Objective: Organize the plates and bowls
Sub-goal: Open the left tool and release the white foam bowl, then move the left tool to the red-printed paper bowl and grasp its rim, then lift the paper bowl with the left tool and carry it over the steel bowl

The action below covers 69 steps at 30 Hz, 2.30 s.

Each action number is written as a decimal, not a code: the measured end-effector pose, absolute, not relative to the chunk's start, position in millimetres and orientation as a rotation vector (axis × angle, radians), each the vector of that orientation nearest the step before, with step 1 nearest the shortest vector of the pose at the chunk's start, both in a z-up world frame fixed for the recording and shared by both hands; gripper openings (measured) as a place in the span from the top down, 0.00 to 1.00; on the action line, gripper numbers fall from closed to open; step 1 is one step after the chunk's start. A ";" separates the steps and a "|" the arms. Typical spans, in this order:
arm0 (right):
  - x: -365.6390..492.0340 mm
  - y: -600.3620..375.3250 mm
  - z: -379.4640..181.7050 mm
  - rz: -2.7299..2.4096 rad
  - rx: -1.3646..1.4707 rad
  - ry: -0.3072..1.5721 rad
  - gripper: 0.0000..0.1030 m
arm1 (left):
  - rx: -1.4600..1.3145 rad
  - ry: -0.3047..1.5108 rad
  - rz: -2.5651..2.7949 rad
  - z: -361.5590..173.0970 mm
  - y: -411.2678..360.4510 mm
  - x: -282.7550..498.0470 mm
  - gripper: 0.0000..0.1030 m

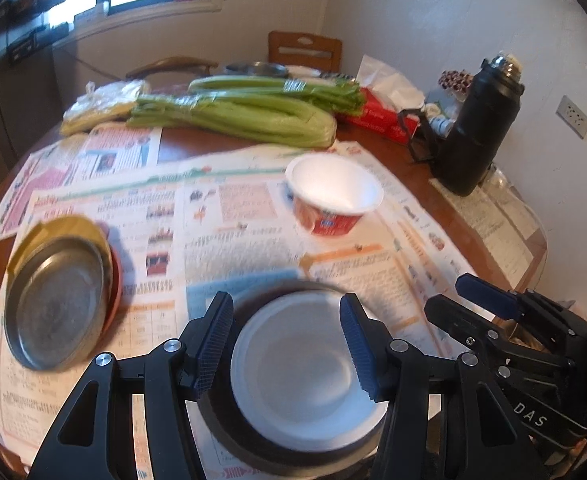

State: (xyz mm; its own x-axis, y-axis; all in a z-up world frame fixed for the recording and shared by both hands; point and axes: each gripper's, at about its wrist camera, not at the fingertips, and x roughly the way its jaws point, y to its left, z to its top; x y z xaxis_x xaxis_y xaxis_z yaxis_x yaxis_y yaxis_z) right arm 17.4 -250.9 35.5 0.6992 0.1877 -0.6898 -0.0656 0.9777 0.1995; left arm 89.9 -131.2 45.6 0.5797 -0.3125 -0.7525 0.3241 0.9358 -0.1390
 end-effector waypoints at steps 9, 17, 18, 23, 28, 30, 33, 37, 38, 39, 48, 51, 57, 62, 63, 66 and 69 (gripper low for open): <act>39.4 -266.5 44.6 0.086 0.183 0.751 0.56 | 0.048 0.839 -0.403 55.8 -143.2 122.6 0.44; 82.7 -274.7 44.3 0.065 0.206 0.762 0.56 | 0.075 0.876 -0.403 49.3 -156.0 168.2 0.44; 87.3 -274.5 44.2 0.064 0.207 0.763 0.56 | 0.071 0.882 -0.410 49.9 -158.0 175.6 0.44; 114.5 -274.6 38.7 0.063 0.208 0.790 0.56 | 0.065 0.916 -0.418 48.9 -168.5 204.7 0.44; 133.7 -276.5 24.8 0.060 0.217 0.837 0.56 | 0.088 0.966 -0.400 34.5 -182.1 229.4 0.44; 140.3 -279.7 18.2 0.052 0.228 0.860 0.56 | 0.085 0.998 -0.389 25.2 -185.2 238.5 0.44; 148.8 -285.2 8.9 0.049 0.240 0.879 0.56 | 0.074 1.035 -0.381 12.2 -187.1 248.2 0.44; 158.4 -286.8 0.6 0.063 0.238 0.897 0.56 | 0.055 1.071 -0.390 -1.4 -188.1 254.6 0.44; 159.9 -286.1 -0.8 0.073 0.238 0.899 0.56 | 0.056 1.076 -0.389 -4.6 -189.4 255.8 0.44; 161.2 -285.0 -2.0 0.084 0.239 0.903 0.56 | 0.060 1.077 -0.388 -6.8 -190.7 256.5 0.44; 167.6 -266.0 -19.6 0.153 0.212 0.955 0.56 | 0.061 1.111 -0.382 -24.6 -192.5 261.1 0.44; 166.4 -259.0 -17.9 0.154 0.187 0.937 0.56 | 0.046 1.117 -0.401 -25.6 -191.8 260.8 0.45; 164.1 -251.9 -14.4 0.181 0.184 0.936 0.56 | 0.051 1.107 -0.433 -23.7 -195.3 256.5 0.50; 161.3 -249.3 -11.6 0.169 0.170 0.939 0.56 | 0.054 1.095 -0.440 -18.8 -195.4 250.8 0.51; 160.5 -249.5 -10.4 0.169 0.171 0.937 0.56 | 0.056 1.091 -0.440 -17.2 -195.5 249.6 0.51; 155.5 -248.1 -4.9 0.164 0.162 0.927 0.56 | 0.065 1.072 -0.439 -10.5 -195.9 243.6 0.51; 149.3 -246.0 1.0 0.159 0.149 0.914 0.56 | 0.061 1.060 -0.448 -3.5 -195.5 237.1 0.54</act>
State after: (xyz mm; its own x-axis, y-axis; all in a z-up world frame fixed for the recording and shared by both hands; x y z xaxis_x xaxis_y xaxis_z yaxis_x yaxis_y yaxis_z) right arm 149.3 -246.0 1.0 0.6005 0.1997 -0.7743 -0.0735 0.9780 0.1952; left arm 237.1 -195.5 -3.5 0.4080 -0.3267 -0.8525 0.3844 0.9085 -0.1641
